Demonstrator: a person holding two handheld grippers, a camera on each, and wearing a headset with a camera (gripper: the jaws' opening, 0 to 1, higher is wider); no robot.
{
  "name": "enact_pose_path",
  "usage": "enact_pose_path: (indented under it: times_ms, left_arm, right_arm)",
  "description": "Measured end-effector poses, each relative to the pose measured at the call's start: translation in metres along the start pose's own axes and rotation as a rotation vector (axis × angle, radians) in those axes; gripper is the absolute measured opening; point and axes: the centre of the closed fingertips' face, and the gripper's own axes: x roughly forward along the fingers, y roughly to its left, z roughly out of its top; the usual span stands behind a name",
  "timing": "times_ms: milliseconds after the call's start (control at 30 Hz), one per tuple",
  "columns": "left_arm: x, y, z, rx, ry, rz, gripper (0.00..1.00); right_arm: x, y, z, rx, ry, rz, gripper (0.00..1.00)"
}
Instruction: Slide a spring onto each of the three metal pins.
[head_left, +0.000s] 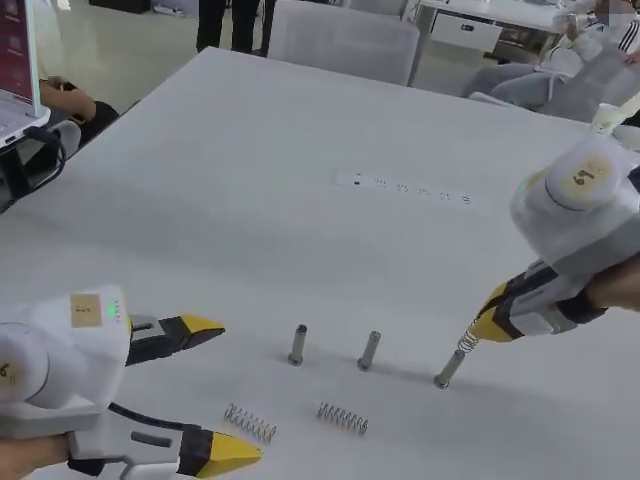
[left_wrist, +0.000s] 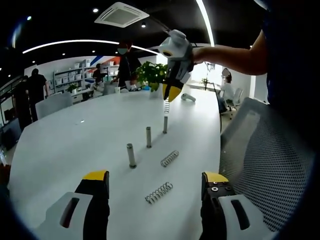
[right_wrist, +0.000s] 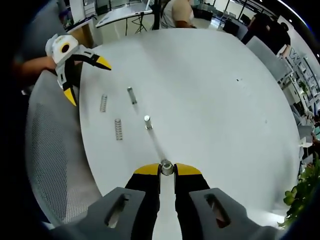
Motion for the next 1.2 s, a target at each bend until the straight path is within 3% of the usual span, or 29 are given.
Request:
enact_pose_path:
  times_ms: [533, 1200]
  left_arm:
    - [-0.001, 0.001, -0.001, -0.001, 0.005, -0.001, 0.69]
    - [-0.004, -0.001, 0.001, 0.004, 0.011, 0.001, 0.67]
  right_arm:
    - [0.01, 0.0, -0.006, 0.02, 0.008, 0.015, 0.07]
    - [0.038, 0.001, -0.018, 0.042, 0.011, 0.026, 0.08]
